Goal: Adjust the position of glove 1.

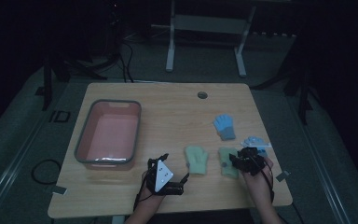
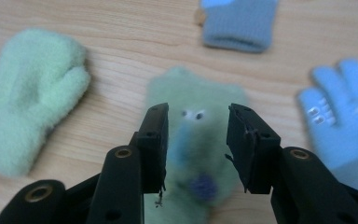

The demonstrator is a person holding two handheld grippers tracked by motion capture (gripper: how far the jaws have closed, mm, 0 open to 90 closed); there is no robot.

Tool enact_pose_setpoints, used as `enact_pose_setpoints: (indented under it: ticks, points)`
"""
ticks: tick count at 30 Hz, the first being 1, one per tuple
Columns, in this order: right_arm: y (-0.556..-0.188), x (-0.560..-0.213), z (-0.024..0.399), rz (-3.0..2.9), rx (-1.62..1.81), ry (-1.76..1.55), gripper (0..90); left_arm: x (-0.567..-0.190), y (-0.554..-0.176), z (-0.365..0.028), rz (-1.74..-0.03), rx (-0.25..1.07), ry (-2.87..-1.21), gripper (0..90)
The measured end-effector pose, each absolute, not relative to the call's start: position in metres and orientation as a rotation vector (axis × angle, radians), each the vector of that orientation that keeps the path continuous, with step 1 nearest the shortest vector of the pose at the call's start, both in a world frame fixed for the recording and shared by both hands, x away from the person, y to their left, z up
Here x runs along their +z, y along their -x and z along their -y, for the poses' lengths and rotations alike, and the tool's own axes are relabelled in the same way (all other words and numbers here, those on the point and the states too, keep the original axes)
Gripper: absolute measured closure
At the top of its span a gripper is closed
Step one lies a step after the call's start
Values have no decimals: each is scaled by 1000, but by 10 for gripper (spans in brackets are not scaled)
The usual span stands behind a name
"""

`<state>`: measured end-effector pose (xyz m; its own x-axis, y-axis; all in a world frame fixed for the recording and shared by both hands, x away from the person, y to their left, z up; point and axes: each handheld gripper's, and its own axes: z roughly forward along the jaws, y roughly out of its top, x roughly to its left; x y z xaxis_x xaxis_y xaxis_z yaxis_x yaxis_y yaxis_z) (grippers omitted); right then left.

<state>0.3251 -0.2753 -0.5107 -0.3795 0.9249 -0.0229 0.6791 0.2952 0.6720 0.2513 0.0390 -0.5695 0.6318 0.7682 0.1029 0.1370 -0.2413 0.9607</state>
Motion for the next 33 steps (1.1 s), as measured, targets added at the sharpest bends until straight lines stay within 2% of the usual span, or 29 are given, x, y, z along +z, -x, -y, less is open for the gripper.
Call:
enact_pose_setpoints:
  ticks: [5, 15, 21, 26, 33]
  points:
    - [-336, -508, 291, -2280, 882, -1408, 579, -570, -250, -37, -724, 726, -1757, 21]
    - [-330, -532, 275, -2321, 777, -1365, 579, -570, -249, -37, -723, 718, -1753, 21]
    - [-323, -540, 274, -2296, 758, -1338, 669, -570, -250, -37, -724, 715, -1755, 21]
    - [-323, -540, 273, -2284, 755, -1357, 796, -570, -250, -37, -726, 718, -1753, 21]
    - [-322, -525, 270, -2210, 762, -1410, 840, -569, -250, -38, -732, 714, -1750, 21]
